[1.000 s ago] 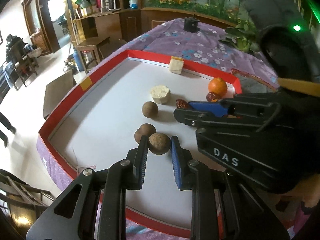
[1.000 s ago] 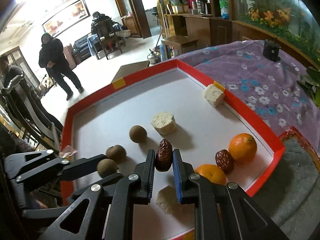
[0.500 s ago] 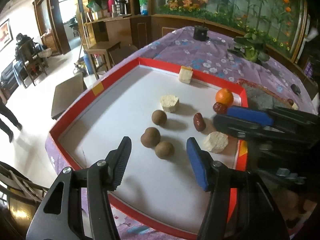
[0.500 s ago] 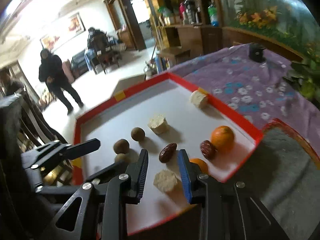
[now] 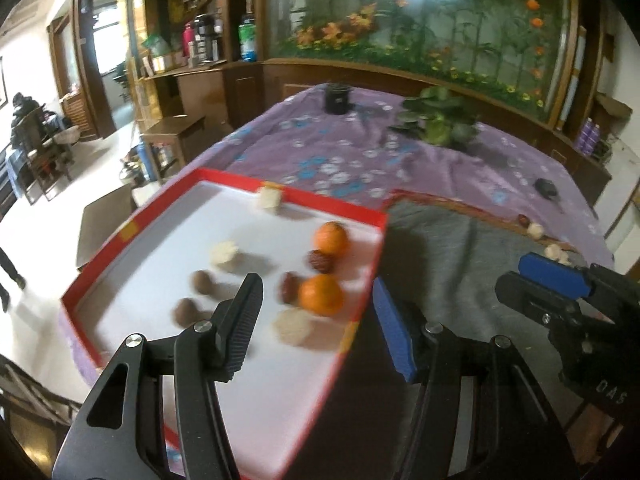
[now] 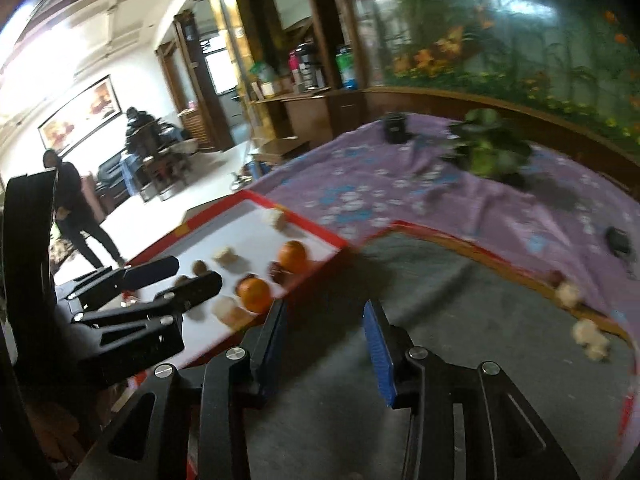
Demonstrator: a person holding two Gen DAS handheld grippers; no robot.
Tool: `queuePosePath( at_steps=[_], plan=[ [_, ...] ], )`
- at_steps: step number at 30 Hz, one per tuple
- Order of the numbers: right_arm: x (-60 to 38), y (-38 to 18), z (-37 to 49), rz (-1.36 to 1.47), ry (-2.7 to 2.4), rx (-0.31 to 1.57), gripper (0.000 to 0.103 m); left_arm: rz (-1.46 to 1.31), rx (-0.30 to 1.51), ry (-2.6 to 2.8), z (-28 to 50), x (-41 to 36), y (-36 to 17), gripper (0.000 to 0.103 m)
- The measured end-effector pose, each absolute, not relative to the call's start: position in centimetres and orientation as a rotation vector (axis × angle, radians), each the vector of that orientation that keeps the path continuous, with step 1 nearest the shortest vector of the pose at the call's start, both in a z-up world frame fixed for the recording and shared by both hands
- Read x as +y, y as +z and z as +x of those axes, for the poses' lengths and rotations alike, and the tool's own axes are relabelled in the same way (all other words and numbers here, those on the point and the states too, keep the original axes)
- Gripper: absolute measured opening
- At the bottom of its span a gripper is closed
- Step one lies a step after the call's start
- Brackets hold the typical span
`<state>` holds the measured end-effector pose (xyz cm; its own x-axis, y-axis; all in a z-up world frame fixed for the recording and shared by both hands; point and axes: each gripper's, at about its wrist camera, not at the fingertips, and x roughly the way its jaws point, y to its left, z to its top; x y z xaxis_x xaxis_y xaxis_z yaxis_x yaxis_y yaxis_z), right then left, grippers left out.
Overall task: Organize fruits
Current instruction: 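Move both grippers back toward the remaining blocks on the felt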
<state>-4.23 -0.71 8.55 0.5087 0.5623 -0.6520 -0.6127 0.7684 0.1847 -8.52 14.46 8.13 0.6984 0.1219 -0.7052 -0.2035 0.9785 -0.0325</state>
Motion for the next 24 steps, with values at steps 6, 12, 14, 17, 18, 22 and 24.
queuePosePath(
  at_steps=[6,12,14,17,18,22,24],
  plan=[
    [-6.4,8.6,-4.7,-0.042,0.619,0.757,0.040,-0.077,0.781,0.105,-7.2,10.3,8.2,0.058],
    [-11.6,7.6,-4.5,-0.032,0.511,0.776,0.040,-0.050,0.813,0.029,-5.8,7.0,7.8,0.058],
    [-13.4,7.0,-4.4,-0.026,0.478,0.786,0.040,-0.048,0.824,0.010,-5.3,6.2,7.6,0.058],
    [-15.7,6.4,-3.9,-0.013,0.431,0.800,0.041,-0.046,0.847,-0.027,-4.2,4.7,7.1,0.058],
    [-16.3,6.1,-3.7,-0.008,0.414,0.806,0.041,-0.043,0.855,-0.036,-3.9,4.3,7.0,0.058],
    [-18.6,5.5,-2.8,0.018,0.376,0.821,0.041,-0.024,0.866,-0.057,-2.7,2.7,6.6,0.058],
    [-19.3,5.5,-2.5,0.028,0.367,0.820,0.041,-0.022,0.873,-0.066,-2.1,2.2,6.5,0.057]
  ],
)
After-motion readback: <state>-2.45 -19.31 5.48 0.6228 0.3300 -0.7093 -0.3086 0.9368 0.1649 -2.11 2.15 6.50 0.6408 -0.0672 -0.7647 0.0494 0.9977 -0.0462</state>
